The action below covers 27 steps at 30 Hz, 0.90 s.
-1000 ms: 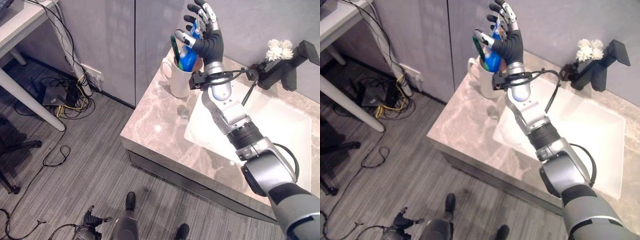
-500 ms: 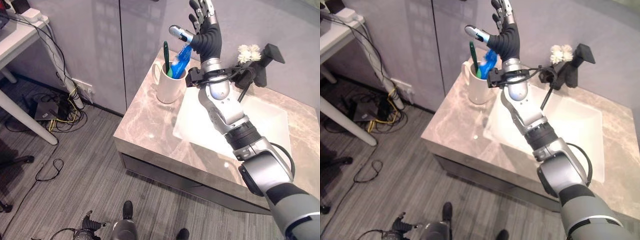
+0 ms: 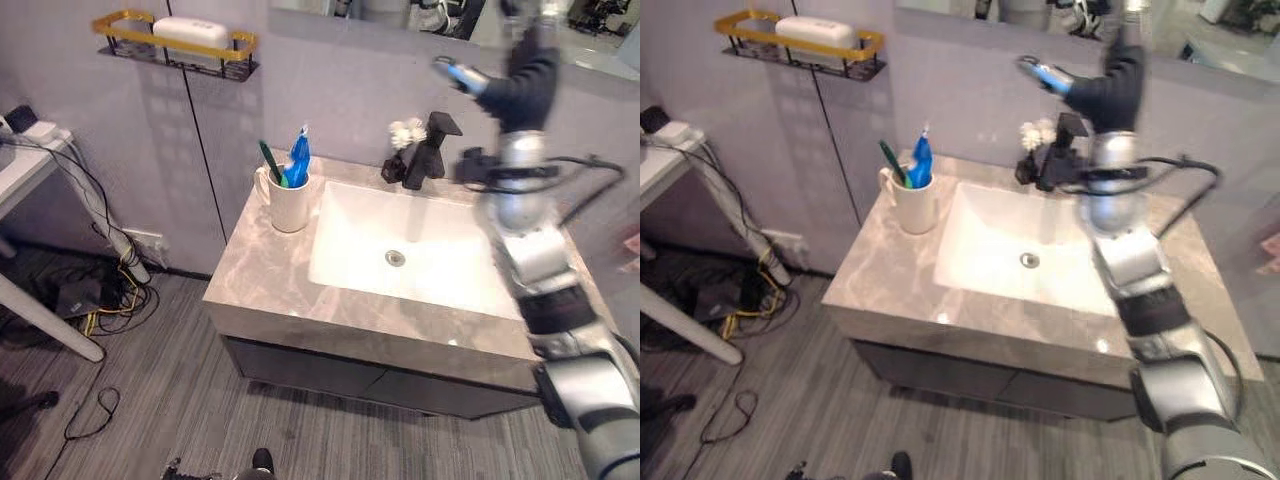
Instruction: Put brush and paste in cup on sink, flatten towel.
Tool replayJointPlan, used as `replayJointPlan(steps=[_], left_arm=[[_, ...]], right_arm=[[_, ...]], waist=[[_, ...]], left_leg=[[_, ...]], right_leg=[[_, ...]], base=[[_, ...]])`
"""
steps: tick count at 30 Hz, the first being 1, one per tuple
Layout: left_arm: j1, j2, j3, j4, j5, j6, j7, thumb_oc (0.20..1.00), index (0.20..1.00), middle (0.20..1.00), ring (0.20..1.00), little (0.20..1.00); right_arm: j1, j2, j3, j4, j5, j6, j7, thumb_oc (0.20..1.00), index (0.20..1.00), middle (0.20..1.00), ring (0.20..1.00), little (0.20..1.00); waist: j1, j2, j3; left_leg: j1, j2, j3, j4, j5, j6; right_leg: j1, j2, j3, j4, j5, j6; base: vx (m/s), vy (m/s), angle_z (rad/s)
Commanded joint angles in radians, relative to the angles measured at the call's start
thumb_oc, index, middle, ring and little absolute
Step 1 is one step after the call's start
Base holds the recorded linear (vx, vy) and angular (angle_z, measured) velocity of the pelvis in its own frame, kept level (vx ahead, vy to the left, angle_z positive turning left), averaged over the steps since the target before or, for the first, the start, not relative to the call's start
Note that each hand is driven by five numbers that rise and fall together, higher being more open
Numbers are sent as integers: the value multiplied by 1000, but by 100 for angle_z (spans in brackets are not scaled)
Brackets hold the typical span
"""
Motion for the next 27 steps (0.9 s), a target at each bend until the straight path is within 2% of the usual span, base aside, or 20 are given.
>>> replayJointPlan(steps=[1,2,3,4,6,8,10,13,15,17,20,21,22,24,25,26,27], left_arm=[[-25,-21,-12,65,49,-31,-4,1000,1000,1000,1000,1000],[-24,-26,0,66,52,-34,-6,1000,1000,1000,1000,1000],[-24,-25,-4,66,52,-34,-6,1000,1000,1000,1000,1000],[-19,-26,10,69,58,-41,-11,1000,1000,1000,1000,1000],[-19,-26,11,76,65,-39,-11,1000,1000,1000,1000,1000],[-12,-22,21,85,85,-36,-7,1000,1000,1000,1000,1000],[-10,-17,14,89,96,-36,-3,1000,1000,1000,1000,1000],[-10,-18,2,89,101,-34,-3,1000,1000,1000,1000,1000],[-9,-20,-17,86,106,-32,2,1000,1000,1000,1000,1000],[-11,-19,-24,82,105,-34,0,1000,1000,1000,1000,1000],[-17,-18,-60,60,92,-46,-2,1000,1000,1000,1000,1000],[-19,-16,-68,52,84,-49,-1,1000,1000,1000,1000,1000],[-25,-12,-72,51,79,-50,-4,1000,1000,1000,1000,1000],[-35,-6,-68,54,63,-51,-10,1000,1000,1000,1000,1000],[-37,-5,-63,56,56,-51,-19,1000,1000,1000,1000,1000],[-38,0,-64,57,54,-52,-29,1000,1000,1000,1000,1000],[-36,3,-59,59,56,-53,-35,1000,1000,1000,1000,1000]], right_arm=[[108,-84,-170,60,-132,-24,-70,1000,1000,1000,1000,1000],[184,-89,-236,85,-153,-20,-101,1000,1000,1000,1000,1000],[191,-88,-243,81,-154,-20,-101,1000,1000,1000,1000,1000],[352,-79,-395,203,-159,-8,-167,1000,1000,1000,1000,1000],[437,-55,-482,303,-176,15,-238,1000,1000,1000,1000,1000],[547,-38,-586,451,-212,70,-341,1000,1000,1000,1000,1000],[581,-9,-612,585,-178,86,-393,1000,1000,1000,1000,1000],[579,15,-609,674,-127,73,-425,1000,1000,1000,1000,1000],[579,85,-599,745,-62,57,-439,1000,1000,1000,1000,1000],[577,98,-574,825,-30,46,-441,1000,1000,1000,1000,1000],[546,151,-453,1084,83,56,-350,1000,1000,1000,1000,1000],[524,180,-405,1214,157,56,-272,1000,1000,1000,1000,1000],[517,197,-378,1291,190,65,-225,1000,1000,1000,1000,1000],[500,260,-302,1389,260,64,-110,1000,1000,1000,1000,1000],[507,295,-259,1450,286,81,-47,1000,1000,1000,1000,1000],[514,323,-204,1474,271,96,4,1000,1000,1000,1000,1000],[523,338,-179,1479,259,100,22,1000,1000,1000,1000,1000]], waist=[[3,35,-29],[-12,41,-29],[-9,38,-30],[-35,44,-30],[-46,44,-30],[-66,50,-28],[-73,52,-23],[-79,53,-18],[-89,57,-12],[-91,58,-6],[-93,67,24],[-91,73,41],[-96,77,49],[-120,90,60],[-122,94,60],[-126,97,64],[-129,97,66]], left_leg=[[-4,61,-169,3,14,-36],[2,60,-172,3,6,-36],[-1,58,-172,3,10,-35],[3,53,-178,3,-1,-31],[0,45,-185,3,-1,-25],[1,36,-194,3,-15,-21],[-3,28,-200,3,-19,-16],[-13,17,-202,3,-15,-11],[-12,0,-206,3,-27,-2],[-9,-10,-205,3,-34,4],[10,-35,-196,3,-49,24],[21,-42,-181,3,-52,35],[23,-45,-181,3,-52,41],[24,-45,-181,3,-44,49],[24,-46,-175,3,-45,50],[31,-47,-172,3,-49,51],[32,-48,-169,3,-48,50]], right_leg=[[64,-11,34,-4,162,64],[68,-10,34,-1,163,64],[66,-12,34,-2,167,64],[73,-13,32,3,176,64],[69,-19,34,9,190,64],[65,-25,40,23,208,64],[62,-31,47,30,223,64],[48,-40,57,35,246,64],[40,-56,65,61,254,64],[36,-64,72,77,254,64],[17,-84,89,126,254,64],[4,-79,85,139,252,64],[-1,-59,101,153,204,64],[-49,38,174,173,51,23],[-64,89,182,167,-14,4],[-78,134,186,161,-60,-13],[-91,156,184,155,-78,-21]], base=[[14,6,-21],[13,5,-16],[21,10,-4],[-2,14,-7],[8,7,-7],[27,33,-2],[-16,50,9],[-18,54,-2],[17,81,-8],[12,73,-1],[-20,201,7],[-40,266,13],[-16,285,-6],[22,199,-17],[38,153,-13],[40,108,-18],[32,61,-24]])
